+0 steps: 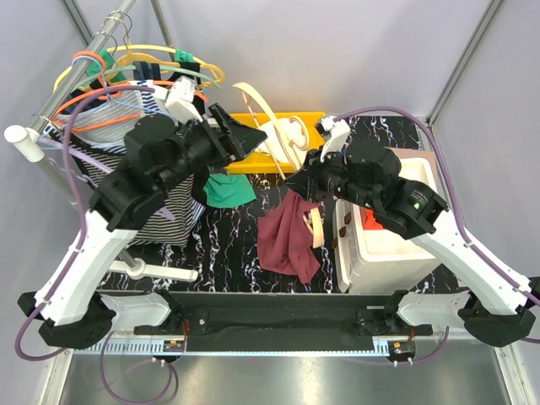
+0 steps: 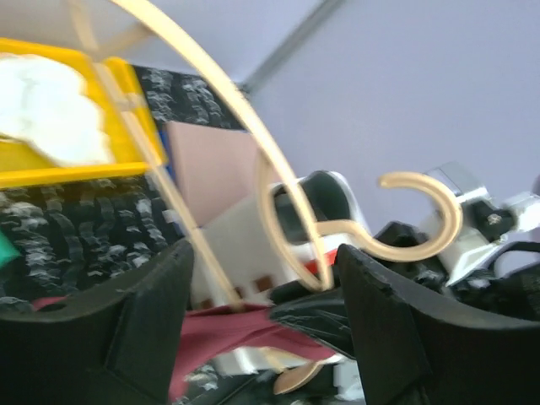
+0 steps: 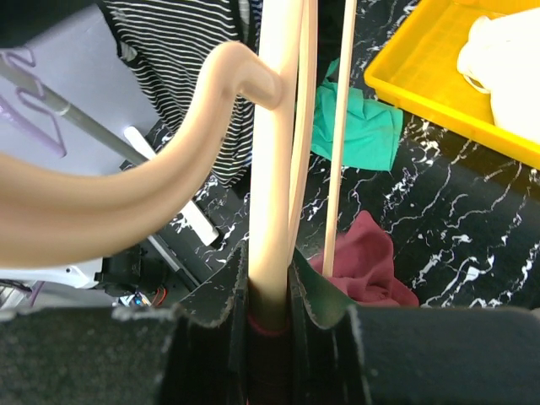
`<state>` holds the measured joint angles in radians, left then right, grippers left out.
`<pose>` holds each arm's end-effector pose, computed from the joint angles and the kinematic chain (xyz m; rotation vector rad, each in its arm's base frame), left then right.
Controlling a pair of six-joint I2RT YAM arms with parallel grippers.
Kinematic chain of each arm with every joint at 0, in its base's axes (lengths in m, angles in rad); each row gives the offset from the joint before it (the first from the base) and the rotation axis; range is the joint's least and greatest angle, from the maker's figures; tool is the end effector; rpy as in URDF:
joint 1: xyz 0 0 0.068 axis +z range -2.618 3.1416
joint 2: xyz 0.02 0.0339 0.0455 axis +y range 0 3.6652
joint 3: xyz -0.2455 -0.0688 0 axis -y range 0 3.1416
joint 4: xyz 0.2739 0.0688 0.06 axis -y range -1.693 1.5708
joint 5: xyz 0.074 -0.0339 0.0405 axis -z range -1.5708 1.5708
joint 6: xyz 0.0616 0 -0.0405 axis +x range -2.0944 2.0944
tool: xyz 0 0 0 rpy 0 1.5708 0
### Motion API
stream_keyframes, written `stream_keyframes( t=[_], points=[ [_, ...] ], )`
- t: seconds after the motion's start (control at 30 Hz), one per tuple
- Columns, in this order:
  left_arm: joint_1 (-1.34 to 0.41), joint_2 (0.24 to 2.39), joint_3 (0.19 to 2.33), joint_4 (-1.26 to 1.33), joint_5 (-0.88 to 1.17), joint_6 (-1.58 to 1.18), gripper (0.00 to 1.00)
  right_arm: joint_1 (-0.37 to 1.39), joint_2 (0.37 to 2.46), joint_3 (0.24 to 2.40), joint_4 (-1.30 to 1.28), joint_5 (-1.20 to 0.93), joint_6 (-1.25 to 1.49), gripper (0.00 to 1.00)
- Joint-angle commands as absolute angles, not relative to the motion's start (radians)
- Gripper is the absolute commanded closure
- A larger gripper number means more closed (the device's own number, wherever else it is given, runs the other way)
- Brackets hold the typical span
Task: Remove the tank top from the hanger
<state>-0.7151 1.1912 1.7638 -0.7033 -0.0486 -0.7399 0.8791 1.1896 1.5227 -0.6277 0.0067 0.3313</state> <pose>0.1991 -0.1689 0.5227 -0.0612 1.8134 -1.0252 0.1902 0.2290 0.4483 -0.5227 1.8785 0.8173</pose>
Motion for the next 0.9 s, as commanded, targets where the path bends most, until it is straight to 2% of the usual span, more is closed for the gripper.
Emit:
stream_keyframes(
  t=[0.0, 0.1, 0.3, 0.47, 0.77, 0.87],
  points=[
    [-0.71, 1.183, 1.626, -0.388, 0.075, -0.92, 0.29, 0.885, 1.175, 1.572, -0.537, -0.046, 0.285, 1.0],
    [-0.703, 1.19, 1.62, -0.319, 0.052, -0.959, 0.28, 0.885, 1.163, 1.554, -0.535, -0.064, 0.278, 1.0],
    [-0.632, 1.262, 1.709, -0.373, 0.044, -0.98, 0.29, 0.885, 1.14, 1.497, -0.473, -0.083, 0.282, 1.0],
    [-0.568, 1.307, 1.704, -0.387, 0.136, -1.041, 0.34, 0.884, 1.111, 1.457, -0.427, -0.106, 0.291, 1.0],
    [-0.538, 1.37, 1.756, -0.364, 0.192, -1.022, 0.47, 0.885, 1.111, 1.405, -0.397, -0.136, 0.269, 1.0],
    [-0.537, 1.381, 1.773, -0.364, 0.189, -0.999, 0.63, 0.884, 1.127, 1.405, -0.396, -0.117, 0.245, 1.0]
  ],
)
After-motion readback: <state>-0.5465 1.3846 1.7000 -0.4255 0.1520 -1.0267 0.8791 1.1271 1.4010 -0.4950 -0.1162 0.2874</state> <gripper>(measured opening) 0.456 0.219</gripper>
